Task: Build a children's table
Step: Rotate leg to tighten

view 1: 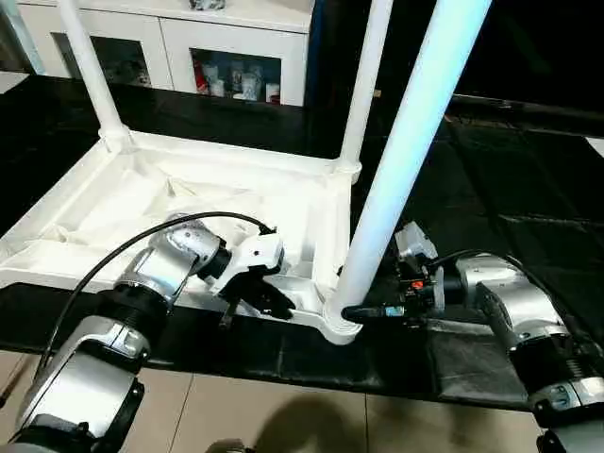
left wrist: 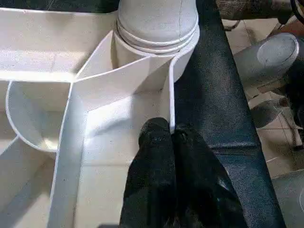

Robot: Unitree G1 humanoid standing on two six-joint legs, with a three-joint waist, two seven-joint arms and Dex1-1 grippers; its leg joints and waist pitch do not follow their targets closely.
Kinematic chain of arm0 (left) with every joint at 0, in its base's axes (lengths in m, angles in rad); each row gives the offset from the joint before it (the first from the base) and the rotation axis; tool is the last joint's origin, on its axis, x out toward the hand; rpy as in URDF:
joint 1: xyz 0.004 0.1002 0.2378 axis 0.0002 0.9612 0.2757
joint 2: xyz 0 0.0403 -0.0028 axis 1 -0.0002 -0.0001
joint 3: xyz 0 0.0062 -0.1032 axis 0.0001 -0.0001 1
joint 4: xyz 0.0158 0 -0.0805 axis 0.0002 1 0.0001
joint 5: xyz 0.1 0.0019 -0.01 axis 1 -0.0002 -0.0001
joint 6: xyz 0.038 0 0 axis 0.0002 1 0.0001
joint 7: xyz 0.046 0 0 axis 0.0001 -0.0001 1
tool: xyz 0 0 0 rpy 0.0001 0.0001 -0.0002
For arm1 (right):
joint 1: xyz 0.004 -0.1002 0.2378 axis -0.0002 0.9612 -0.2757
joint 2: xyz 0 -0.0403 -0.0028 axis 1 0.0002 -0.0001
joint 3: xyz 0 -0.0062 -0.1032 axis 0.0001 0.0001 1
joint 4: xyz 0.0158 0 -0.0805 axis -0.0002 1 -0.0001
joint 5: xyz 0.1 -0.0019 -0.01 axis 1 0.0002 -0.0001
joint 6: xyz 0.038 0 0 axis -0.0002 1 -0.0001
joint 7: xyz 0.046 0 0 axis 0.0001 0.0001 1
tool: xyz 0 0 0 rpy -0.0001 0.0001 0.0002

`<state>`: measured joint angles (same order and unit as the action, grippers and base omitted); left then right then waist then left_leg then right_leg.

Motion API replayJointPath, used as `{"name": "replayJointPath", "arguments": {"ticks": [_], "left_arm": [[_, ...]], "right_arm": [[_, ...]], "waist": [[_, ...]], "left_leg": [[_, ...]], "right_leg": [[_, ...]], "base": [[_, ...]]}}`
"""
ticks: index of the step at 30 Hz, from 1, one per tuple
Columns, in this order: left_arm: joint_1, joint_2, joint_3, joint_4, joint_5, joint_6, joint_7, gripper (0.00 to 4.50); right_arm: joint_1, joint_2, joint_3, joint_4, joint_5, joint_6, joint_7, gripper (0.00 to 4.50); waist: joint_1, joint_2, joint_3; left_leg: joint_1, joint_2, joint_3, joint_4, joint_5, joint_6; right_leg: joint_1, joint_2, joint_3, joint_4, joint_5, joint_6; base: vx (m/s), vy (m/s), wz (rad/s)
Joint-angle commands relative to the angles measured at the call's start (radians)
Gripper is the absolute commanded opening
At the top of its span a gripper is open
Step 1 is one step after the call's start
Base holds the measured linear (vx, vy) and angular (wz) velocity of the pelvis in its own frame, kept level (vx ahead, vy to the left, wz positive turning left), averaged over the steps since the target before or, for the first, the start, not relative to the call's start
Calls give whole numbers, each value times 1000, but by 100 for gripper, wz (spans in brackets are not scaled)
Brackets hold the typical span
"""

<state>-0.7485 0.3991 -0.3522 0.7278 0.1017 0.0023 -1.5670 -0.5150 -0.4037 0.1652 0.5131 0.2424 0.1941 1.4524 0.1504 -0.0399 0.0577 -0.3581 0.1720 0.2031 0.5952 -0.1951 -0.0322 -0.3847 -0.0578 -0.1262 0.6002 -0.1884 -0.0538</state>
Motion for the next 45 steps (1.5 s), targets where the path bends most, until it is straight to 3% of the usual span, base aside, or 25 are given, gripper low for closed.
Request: {"name": "replayJointPath", "arguments": {"ticks": [1,13,19,22,24,26,27,30,34,38,40,43,45], "left_arm": [[3,-10,-28,-40,-12,-3,-35,0],[12,-4,-23,-45,-7,7,-4,0],[11,-36,-3,-26,-1,51,83,0],[-2,-64,7,-11,5,95,144,0],[-26,-107,24,26,11,136,229,0],[-48,-142,39,62,16,160,305,0],[-68,-173,52,96,18,180,377,0],[-105,-229,83,153,10,218,509,0],[-147,-292,121,217,-5,244,656,0],[-158,-308,134,242,13,233,684,0],[-163,-307,135,253,17,225,688,0],[-167,-299,137,259,15,204,666,0],[-161,-282,129,254,18,194,646,0]], "right_arm": [[-17,-4,5,2,12,5,19,344],[-4,6,10,1,25,-5,49,242],[30,48,-26,-36,43,38,-58,204],[34,85,-56,-35,35,64,-173,203],[34,125,-74,-34,14,78,-290,200],[35,156,-76,-36,-11,85,-370,199],[36,183,-70,-38,-38,92,-439,199],[20,243,-71,-18,-84,127,-594,197],[-34,332,-107,56,-115,137,-831,195],[-60,368,-126,78,-109,145,-880,195],[-57,372,-124,66,-113,137,-873,251],[-45,375,-133,31,-90,160,-840,270],[-35,350,-133,22,-93,148,-825,293]], "waist": [[-6,5,-70],[-6,3,-70],[-7,4,-68],[-10,1,-66],[-19,5,-59],[-23,1,-60],[-25,6,-61],[-48,5,-62],[-59,4,-64],[-61,5,-65],[-60,6,-66],[-59,5,-67],[-59,5,-64]], "left_leg": [[14,91,-39,-64,-108,53],[15,91,-40,-64,-107,55],[16,92,-41,-66,-117,49],[17,91,-42,-68,-140,36],[25,87,-43,-70,-174,15],[24,83,-47,-70,-181,1],[23,83,-49,-71,-180,1],[26,86,-53,-74,-199,-11],[22,76,-47,-67,-173,6],[19,80,-48,-69,-161,24],[19,81,-47,-69,-153,32],[17,82,-46,-69,-142,39],[20,82,-46,-70,-157,37]], "right_leg": [[50,-132,82,-73,-219,-153],[50,-131,81,-74,-231,-146],[48,-133,82,-77,-251,-141],[48,-134,81,-82,-298,-130],[40,-134,81,-96,-378,-115],[46,-138,79,-103,-436,-91],[48,-140,79,-105,-438,-85],[43,-135,78,-102,-403,-101],[43,-135,82,-100,-366,-124],[48,-133,82,-98,-328,-124],[49,-133,84,-93,-291,-131],[52,-135,86,-88,-255,-144],[50,-137,86,-93,-282,-142]], "base": [[0,0,0],[0,0,0],[0,0,0],[0,0,0],[0,0,0],[0,0,0],[0,0,0],[0,0,0],[0,0,0],[0,0,0],[0,0,0],[0,0,0],[0,0,0]]}}
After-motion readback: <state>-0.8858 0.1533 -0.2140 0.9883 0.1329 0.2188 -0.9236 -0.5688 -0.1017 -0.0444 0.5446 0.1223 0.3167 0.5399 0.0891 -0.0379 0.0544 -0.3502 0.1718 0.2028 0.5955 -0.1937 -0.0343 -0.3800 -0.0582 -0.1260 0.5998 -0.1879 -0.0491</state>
